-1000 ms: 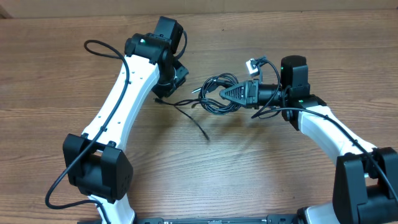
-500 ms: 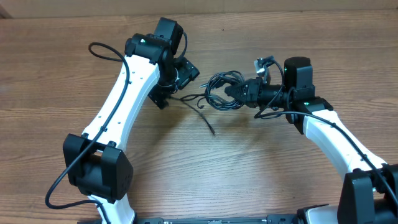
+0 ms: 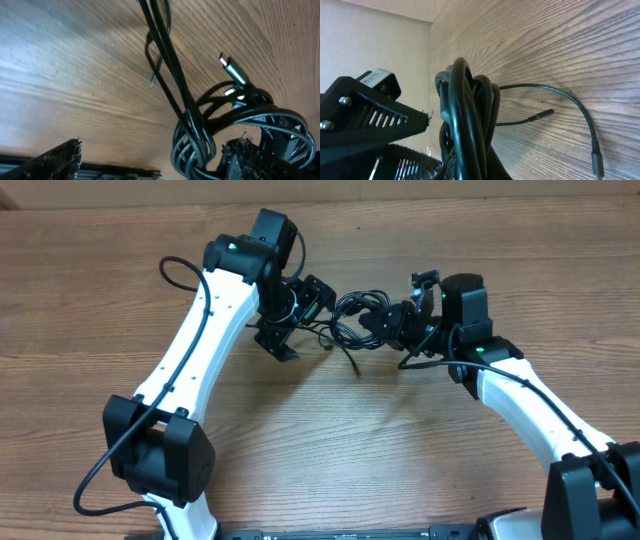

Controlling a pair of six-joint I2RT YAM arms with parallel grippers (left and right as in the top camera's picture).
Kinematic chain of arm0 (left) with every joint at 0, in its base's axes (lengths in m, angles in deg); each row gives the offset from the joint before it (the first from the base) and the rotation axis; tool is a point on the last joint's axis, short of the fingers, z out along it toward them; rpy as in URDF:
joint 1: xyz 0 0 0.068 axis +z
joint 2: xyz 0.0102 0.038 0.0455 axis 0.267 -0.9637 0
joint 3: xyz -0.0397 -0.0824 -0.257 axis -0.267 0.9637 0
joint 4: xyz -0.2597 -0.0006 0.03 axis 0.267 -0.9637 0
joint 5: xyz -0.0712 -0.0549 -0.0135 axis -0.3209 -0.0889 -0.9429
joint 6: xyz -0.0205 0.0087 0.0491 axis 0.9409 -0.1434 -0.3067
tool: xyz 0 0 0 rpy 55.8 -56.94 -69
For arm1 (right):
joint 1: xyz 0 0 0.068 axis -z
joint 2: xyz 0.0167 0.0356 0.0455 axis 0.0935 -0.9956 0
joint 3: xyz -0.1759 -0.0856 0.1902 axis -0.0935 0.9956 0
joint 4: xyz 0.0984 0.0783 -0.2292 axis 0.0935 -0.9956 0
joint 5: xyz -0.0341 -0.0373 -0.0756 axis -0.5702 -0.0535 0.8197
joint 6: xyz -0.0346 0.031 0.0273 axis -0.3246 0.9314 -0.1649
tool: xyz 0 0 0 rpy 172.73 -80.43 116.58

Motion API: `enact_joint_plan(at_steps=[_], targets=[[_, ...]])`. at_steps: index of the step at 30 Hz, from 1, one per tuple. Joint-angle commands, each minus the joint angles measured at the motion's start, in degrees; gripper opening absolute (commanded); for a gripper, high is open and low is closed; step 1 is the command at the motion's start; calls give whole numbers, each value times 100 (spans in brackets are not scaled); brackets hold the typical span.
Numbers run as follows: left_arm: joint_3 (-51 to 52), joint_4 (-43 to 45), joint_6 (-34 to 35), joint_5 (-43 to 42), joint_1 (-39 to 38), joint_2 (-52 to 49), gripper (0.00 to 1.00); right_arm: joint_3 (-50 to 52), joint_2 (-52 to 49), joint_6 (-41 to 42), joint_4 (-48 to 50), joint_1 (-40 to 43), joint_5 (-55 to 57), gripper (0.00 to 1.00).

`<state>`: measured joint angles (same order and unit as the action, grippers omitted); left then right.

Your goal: Untangle cables

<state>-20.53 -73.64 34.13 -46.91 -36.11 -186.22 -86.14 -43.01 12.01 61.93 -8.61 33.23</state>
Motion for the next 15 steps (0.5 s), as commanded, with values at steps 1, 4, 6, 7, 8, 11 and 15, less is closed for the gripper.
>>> enact_joint_plan(at_steps=[1,4,6,7,8,11,15], targets=[[-87,-13,708,114,-81,76,99,-55,166,98,74,-11,-13,4],[-85,-13,1056,214,-96,72,89,-55,166,306,76,-11,-66,4],[-85,-11,1215,227,-116,66,83,-55,166,367,76,-11,-90,4],[-85,-13,1274,260,-122,55,80,-55,166,367,81,-11,-125,4],[-85,-11,1300,310,-131,42,77,-55,168,367,81,-11,-160,4],[-83,-7,1379,503,-199,-63,75,-55,168,367,79,-11,-306,4],[-83,101,1598,636,-280,-284,75,-55,166,369,81,-11,-398,4]])
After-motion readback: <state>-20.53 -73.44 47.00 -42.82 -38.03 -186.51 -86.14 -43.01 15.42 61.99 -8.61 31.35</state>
